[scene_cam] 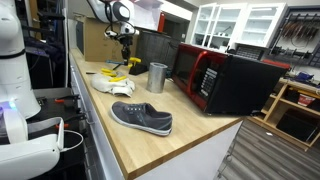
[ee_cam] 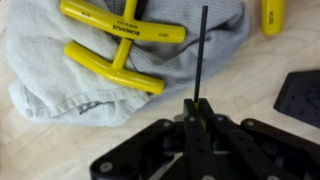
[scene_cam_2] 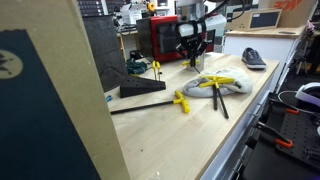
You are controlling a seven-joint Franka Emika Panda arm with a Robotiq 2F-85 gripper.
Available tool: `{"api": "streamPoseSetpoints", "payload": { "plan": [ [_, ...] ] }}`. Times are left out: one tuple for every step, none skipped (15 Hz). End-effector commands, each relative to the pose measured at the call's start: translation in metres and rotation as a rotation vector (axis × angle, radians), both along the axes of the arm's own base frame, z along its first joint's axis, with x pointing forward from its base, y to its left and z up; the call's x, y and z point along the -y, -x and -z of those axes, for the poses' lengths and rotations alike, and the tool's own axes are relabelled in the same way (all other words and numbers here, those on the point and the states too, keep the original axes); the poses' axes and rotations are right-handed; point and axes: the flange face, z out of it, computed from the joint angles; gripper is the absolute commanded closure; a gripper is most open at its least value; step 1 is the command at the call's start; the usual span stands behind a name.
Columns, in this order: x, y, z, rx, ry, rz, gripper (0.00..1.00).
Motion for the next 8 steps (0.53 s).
{"api": "streamPoseSetpoints", "payload": {
  "plan": [
    [0.016,0.004,-0.051,0.147,0.018,0.001,0.98],
    [0.021,0.003,-0.064,0.19,0.037,-0.002,0.98],
    [0.026,0.001,-0.074,0.226,0.059,-0.009,0.98],
    [0.031,-0.001,-0.081,0.266,0.085,-0.019,0.98],
    [0.036,-0.003,-0.088,0.304,0.119,-0.028,0.98],
    [0.04,-0.004,-0.093,0.35,0.155,-0.041,0.98],
    [0.044,-0.004,-0.099,0.395,0.193,-0.051,0.98],
    [0.048,-0.005,-0.102,0.439,0.23,-0.063,0.98]
  ]
}}
